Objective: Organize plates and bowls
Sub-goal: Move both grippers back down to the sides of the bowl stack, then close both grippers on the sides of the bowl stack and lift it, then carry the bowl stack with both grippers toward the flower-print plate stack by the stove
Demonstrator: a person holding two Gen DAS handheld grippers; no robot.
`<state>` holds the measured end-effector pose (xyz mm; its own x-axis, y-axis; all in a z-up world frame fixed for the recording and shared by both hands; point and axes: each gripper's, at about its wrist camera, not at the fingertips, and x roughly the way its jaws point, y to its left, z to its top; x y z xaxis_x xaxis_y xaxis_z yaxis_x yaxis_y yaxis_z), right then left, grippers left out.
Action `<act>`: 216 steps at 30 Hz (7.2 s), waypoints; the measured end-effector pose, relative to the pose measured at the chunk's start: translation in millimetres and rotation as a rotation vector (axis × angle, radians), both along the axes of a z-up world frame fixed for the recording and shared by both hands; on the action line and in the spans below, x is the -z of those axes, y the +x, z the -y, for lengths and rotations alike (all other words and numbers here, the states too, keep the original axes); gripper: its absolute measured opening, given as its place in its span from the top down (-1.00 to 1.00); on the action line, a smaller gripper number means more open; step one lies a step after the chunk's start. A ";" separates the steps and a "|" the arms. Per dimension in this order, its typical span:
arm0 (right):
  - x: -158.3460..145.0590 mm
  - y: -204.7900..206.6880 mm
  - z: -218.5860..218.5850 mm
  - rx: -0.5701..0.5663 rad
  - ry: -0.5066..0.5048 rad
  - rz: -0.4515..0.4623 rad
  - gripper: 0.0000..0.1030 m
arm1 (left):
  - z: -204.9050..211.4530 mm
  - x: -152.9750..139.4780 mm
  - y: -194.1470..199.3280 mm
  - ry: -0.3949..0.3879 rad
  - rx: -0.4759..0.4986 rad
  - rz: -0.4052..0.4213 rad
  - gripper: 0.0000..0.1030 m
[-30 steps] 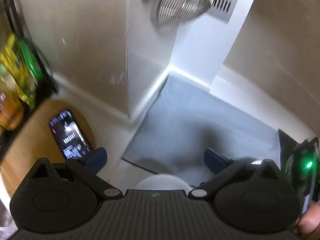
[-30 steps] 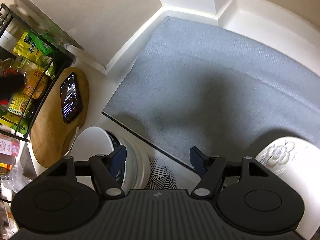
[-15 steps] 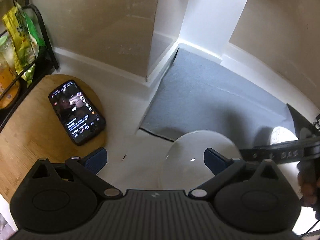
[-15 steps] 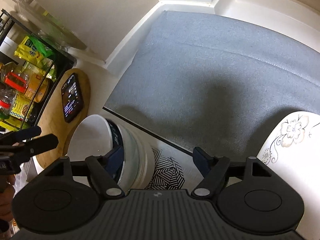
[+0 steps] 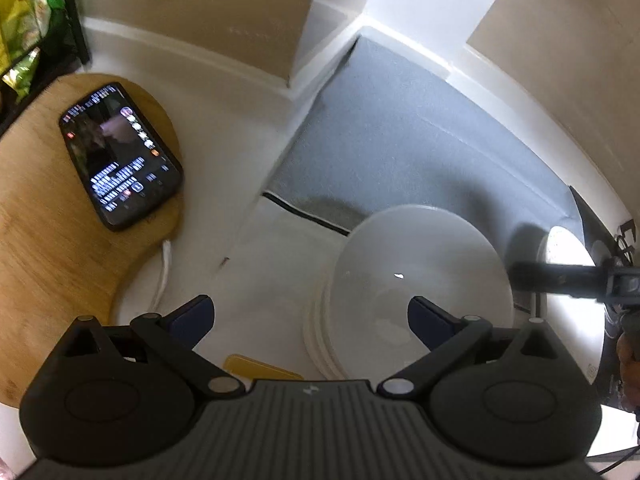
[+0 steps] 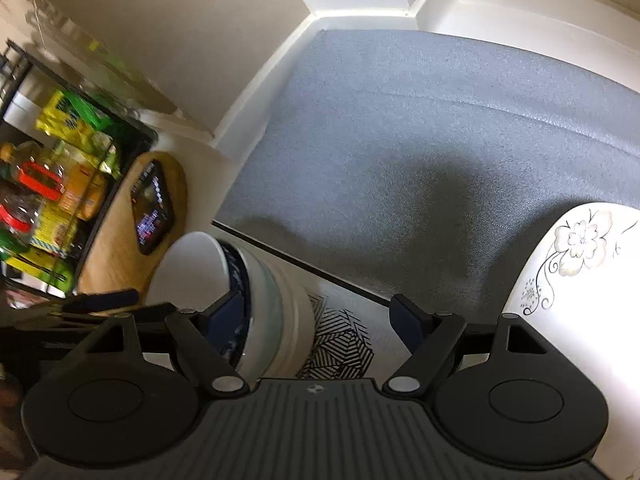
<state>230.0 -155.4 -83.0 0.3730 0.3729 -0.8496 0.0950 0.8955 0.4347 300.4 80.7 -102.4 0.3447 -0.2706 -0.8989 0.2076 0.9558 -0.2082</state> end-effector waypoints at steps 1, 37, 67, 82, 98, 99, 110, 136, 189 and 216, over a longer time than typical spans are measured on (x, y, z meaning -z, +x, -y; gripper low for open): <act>-0.9 -1.8 3.4 0.007 0.023 0.011 -0.60 | 1.1 2.2 0.9 -0.007 0.007 -0.007 -1.00; 76.6 -1.5 -14.2 0.053 0.194 -0.137 -0.91 | 7.6 55.9 23.9 -0.154 0.036 -0.075 -1.00; 77.7 -20.9 -23.9 0.033 0.215 0.061 -0.31 | -0.1 46.9 7.4 -0.281 -0.008 0.021 -0.34; 77.7 -11.3 -37.4 0.003 0.137 0.140 -0.42 | 2.6 44.9 9.1 -0.308 -0.019 0.092 -0.15; 80.7 -9.0 -21.0 0.022 0.212 0.092 -0.27 | -2.9 46.6 5.6 -0.263 -0.091 -0.003 -0.48; 81.3 -8.5 -21.0 0.020 0.213 0.086 -0.32 | -5.5 48.5 3.9 -0.272 -0.099 -0.014 -0.49; 80.3 1.5 -18.3 0.012 0.235 0.012 -0.41 | -22.2 64.5 17.4 -0.398 -0.213 -0.187 -0.46; 71.6 0.5 -31.6 -0.033 0.161 0.006 -0.40 | -24.8 67.2 20.1 -0.434 -0.163 -0.256 -0.27; 10.1 -44.8 62.0 0.183 -0.028 0.206 -0.31 | 117.3 44.8 36.9 -0.517 0.064 -0.266 -0.30; 31.9 -131.5 159.1 0.571 -0.069 0.149 -0.18 | 284.4 49.7 31.5 -0.400 0.375 -0.202 -0.23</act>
<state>98.5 -314.5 -114.9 0.6154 0.0244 -0.7878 0.5121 0.7474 0.4232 331.9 -203.7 -152.1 -0.0082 -0.6731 -0.7395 0.4355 0.6633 -0.6086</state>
